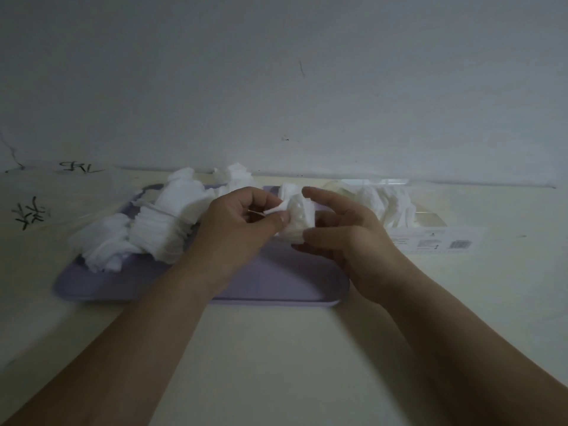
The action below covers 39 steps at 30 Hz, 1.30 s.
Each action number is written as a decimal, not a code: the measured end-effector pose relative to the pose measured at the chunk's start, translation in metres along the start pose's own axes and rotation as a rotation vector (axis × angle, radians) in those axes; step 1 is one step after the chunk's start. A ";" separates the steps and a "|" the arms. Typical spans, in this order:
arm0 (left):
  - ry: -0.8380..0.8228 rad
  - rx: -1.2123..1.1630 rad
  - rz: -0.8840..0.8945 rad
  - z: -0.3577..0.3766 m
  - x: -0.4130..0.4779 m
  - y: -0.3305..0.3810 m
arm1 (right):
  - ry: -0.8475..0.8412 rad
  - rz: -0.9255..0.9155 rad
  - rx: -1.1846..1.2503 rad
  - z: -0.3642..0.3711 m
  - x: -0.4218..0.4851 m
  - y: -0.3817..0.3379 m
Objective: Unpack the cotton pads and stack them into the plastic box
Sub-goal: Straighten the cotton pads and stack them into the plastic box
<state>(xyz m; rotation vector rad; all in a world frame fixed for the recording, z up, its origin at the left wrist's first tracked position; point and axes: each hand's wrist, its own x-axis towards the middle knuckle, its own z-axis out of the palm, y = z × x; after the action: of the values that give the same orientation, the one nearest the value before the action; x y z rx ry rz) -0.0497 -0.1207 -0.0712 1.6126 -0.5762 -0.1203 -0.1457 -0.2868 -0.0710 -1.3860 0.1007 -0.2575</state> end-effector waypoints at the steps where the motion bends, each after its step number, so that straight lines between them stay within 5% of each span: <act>1: -0.002 0.011 -0.006 0.000 -0.001 0.001 | 0.009 -0.016 -0.024 0.000 0.000 0.001; 13: 0.093 0.238 0.211 0.001 0.000 -0.003 | 0.032 -0.062 -0.115 0.002 0.001 0.006; 20: 0.126 -0.062 0.080 -0.004 0.004 0.005 | 0.072 -0.031 -0.060 -0.002 0.004 0.007; 23: -0.054 -0.188 0.041 -0.012 0.004 0.012 | 0.089 -0.042 -0.056 -0.003 0.004 0.008; 29: -0.170 0.002 0.059 -0.008 -0.001 0.005 | 0.029 -0.097 -0.128 0.000 0.002 0.007; 39: -0.058 0.064 0.040 -0.007 0.003 -0.002 | 0.019 -0.108 -0.139 0.003 0.001 0.004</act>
<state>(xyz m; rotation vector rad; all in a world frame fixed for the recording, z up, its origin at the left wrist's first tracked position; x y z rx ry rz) -0.0438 -0.1153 -0.0717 1.6629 -0.6622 -0.1207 -0.1439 -0.2834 -0.0746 -1.5291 0.0602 -0.3586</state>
